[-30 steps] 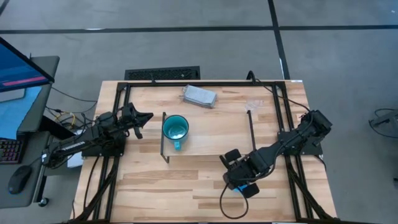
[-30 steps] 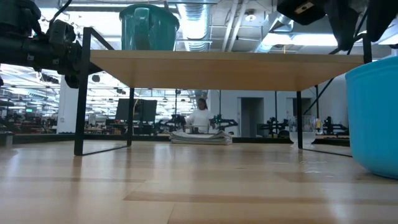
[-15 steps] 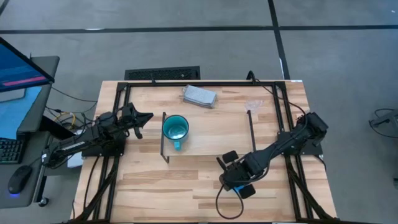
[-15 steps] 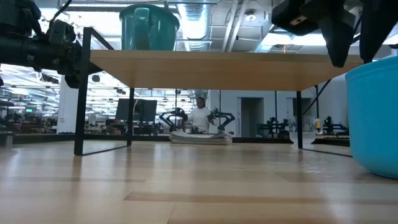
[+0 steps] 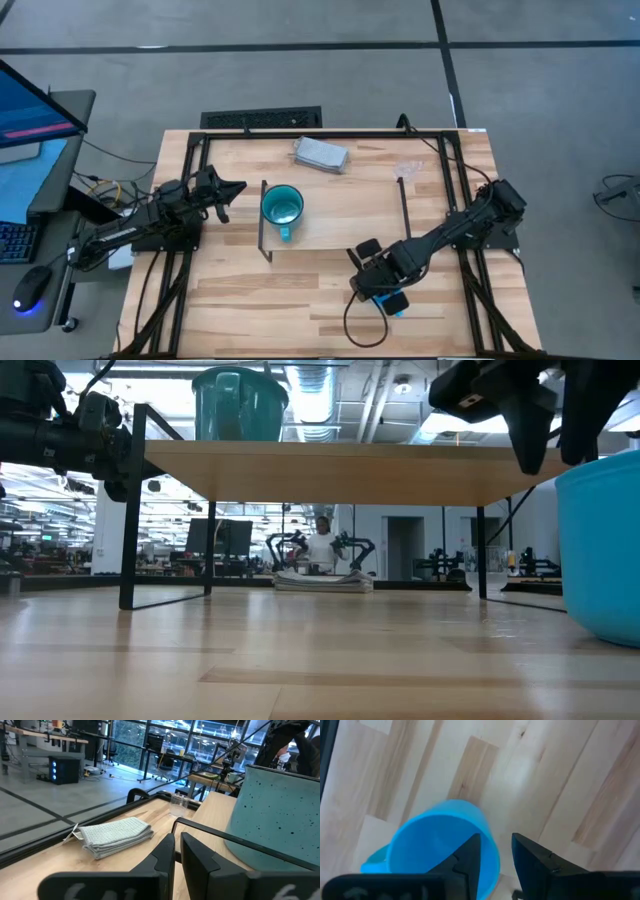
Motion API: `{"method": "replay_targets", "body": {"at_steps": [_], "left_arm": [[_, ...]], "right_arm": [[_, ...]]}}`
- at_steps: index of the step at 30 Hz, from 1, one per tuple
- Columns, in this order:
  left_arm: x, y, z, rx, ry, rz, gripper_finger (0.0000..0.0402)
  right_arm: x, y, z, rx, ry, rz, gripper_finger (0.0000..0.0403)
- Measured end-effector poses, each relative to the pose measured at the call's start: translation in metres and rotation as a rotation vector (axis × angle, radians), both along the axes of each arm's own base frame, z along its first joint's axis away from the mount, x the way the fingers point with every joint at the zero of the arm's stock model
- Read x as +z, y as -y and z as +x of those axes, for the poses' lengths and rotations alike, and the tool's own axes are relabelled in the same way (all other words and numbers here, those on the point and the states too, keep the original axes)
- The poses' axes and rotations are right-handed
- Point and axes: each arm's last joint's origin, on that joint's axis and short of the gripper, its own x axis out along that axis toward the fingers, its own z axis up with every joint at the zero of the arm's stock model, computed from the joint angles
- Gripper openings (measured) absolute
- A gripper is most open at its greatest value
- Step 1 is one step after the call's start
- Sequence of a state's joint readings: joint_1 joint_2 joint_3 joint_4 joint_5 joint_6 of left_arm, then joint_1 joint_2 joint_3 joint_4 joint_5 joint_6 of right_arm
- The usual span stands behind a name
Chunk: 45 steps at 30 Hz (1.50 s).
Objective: Stack small to large cups/mugs on shelf
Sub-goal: Put the light blue mug on the shelf
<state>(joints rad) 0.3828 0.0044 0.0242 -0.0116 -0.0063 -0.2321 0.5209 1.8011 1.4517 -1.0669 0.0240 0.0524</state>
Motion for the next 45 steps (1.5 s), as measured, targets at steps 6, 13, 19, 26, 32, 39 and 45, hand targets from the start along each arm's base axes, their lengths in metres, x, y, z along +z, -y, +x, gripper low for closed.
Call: {"method": "replay_targets", "body": {"at_steps": [6, 13, 19, 26, 32, 39, 45], "left_arm": [[0.0, 0.0, 0.0, 0.0, 0.0, 0.0, 0.0019], [0.0, 0.0, 0.0, 0.0, 0.0, 0.0, 0.0019], [0.0, 0.0, 0.0, 0.0, 0.0, 0.0, 0.0019], [0.0, 0.0, 0.0, 0.0, -0.003, 0.006, 0.0019], [0.0, 0.0, 0.0, 0.0, -0.003, 0.006, 0.0019], [0.0, 0.0, 0.0, 0.0, -0.003, 0.006, 0.0019], [0.0, 0.0, 0.0, 0.0, -0.002, 0.005, 0.0019]], "right_arm": [[-0.003, -0.001, 0.0, 0.029, -0.026, 0.021, 0.0132], [-0.01, 0.001, 0.0, 0.056, -0.057, 0.012, 0.0132], [-0.012, 0.004, 0.0, 0.029, -0.075, 0.008, 0.0132], [-0.012, 0.005, 0.001, 0.024, -0.074, 0.014, 0.0121], [-0.012, 0.005, 0.002, 0.023, -0.066, 0.02, 0.0093], [-0.013, 0.004, 0.003, 0.025, -0.062, 0.049, 0.0082], [-0.023, 0.005, 0.001, 0.02, -0.058, 0.069, 0.0082]]}}
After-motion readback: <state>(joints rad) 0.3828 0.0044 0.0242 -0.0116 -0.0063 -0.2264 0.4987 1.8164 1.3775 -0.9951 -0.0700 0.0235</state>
